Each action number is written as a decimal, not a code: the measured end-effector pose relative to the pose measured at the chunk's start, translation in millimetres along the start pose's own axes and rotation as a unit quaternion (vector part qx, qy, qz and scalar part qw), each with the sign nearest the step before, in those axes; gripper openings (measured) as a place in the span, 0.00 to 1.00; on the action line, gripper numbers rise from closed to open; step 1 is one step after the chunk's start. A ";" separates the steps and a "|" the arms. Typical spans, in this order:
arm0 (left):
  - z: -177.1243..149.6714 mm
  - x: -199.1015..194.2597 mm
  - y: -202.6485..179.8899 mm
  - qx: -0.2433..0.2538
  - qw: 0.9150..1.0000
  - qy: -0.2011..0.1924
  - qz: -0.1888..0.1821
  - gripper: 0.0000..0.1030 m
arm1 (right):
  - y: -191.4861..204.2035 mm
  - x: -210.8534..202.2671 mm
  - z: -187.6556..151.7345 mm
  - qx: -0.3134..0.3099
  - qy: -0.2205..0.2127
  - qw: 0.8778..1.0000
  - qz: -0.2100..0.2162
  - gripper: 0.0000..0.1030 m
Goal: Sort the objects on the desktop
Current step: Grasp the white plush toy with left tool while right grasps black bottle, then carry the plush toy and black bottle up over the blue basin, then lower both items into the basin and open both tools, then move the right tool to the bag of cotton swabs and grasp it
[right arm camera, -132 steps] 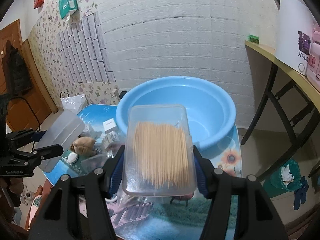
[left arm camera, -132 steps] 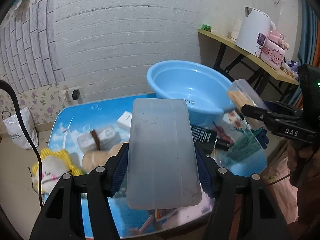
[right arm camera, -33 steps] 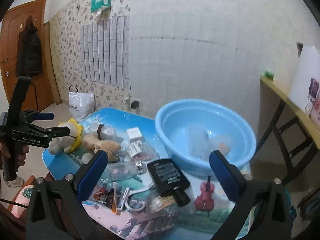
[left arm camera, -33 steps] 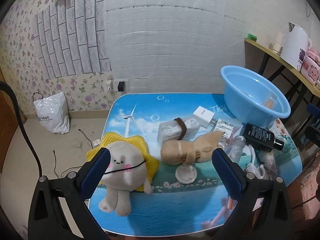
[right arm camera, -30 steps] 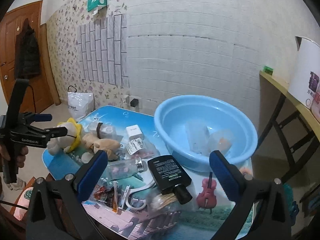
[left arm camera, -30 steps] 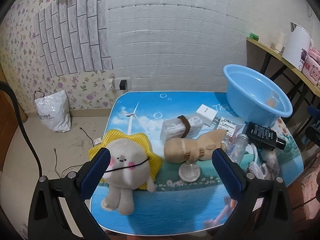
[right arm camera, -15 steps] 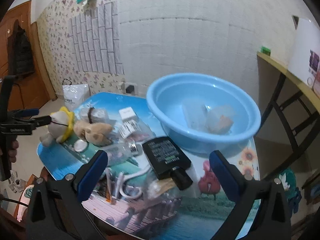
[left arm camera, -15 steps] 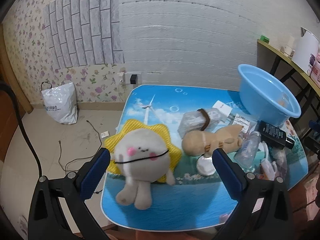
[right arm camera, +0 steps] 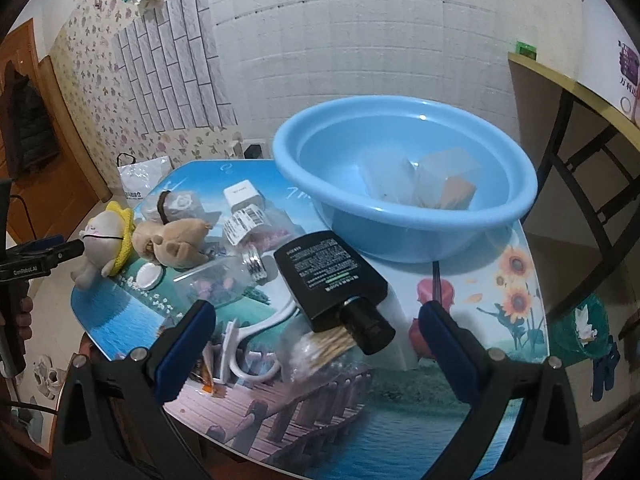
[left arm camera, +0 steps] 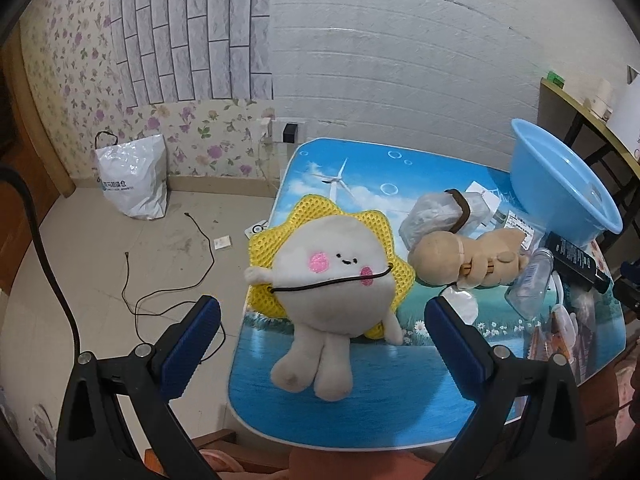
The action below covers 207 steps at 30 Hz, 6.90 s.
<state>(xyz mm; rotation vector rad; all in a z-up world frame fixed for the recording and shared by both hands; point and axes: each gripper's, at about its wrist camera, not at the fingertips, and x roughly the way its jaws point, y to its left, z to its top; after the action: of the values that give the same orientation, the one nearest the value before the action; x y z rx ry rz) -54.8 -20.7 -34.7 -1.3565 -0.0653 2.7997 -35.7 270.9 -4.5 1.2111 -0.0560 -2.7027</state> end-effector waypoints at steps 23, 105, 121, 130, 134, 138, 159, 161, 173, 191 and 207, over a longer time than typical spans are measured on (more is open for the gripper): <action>13.4 53.1 -20.3 0.025 0.998 0.048 -0.009 0.99 | -0.2 52.2 15.0 -0.093 0.033 0.995 0.004 0.82; 22.3 -27.6 -62.6 0.045 0.995 -0.018 -0.082 0.74 | 1.1 -7.5 11.7 -0.076 -0.009 0.996 0.046 0.60; 63.7 -46.7 -140.7 0.108 0.983 -0.055 -0.136 0.74 | -25.9 -48.2 41.5 -0.048 -0.077 0.995 0.038 0.60; 87.9 -29.7 -188.9 0.141 0.975 -0.050 -0.163 0.74 | -72.3 -37.7 49.8 -0.013 -0.072 0.997 0.002 0.60; 94.5 -19.3 -207.0 0.149 0.973 -0.046 -0.172 0.74 | -81.3 -31.3 54.4 -0.010 -0.067 0.998 -0.003 0.60; 99.5 -4.3 -226.3 0.159 0.970 -0.036 -0.182 0.74 | -88.0 -21.4 57.7 -0.014 -0.057 0.998 -0.005 0.60; 106.3 40.7 -288.6 0.222 0.954 -0.016 -0.202 0.81 | -95.2 27.1 84.9 -0.015 -0.046 0.999 0.004 0.60; 105.7 38.3 -286.8 0.220 0.953 -0.017 -0.207 0.83 | -93.9 30.6 87.4 -0.016 -0.046 0.999 0.003 0.60; 96.6 27.0 -261.9 0.204 0.961 -0.015 -0.187 0.88 | -81.1 52.9 103.8 -0.022 -0.039 0.999 0.002 0.67; 75.9 13.7 -225.7 0.166 0.971 -0.010 -0.171 0.88 | -80.8 25.4 83.4 -0.015 -0.046 0.998 -0.046 0.94; 56.9 17.8 -197.5 0.136 0.979 0.012 -0.148 0.94 | -82.3 10.9 56.9 0.011 -0.037 0.999 -0.030 0.94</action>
<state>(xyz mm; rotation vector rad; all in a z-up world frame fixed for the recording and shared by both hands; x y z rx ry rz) -108.7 175.9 -3.4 -1.2036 0.1046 2.4409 -97.2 347.7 16.7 1.1361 -0.0602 -2.8043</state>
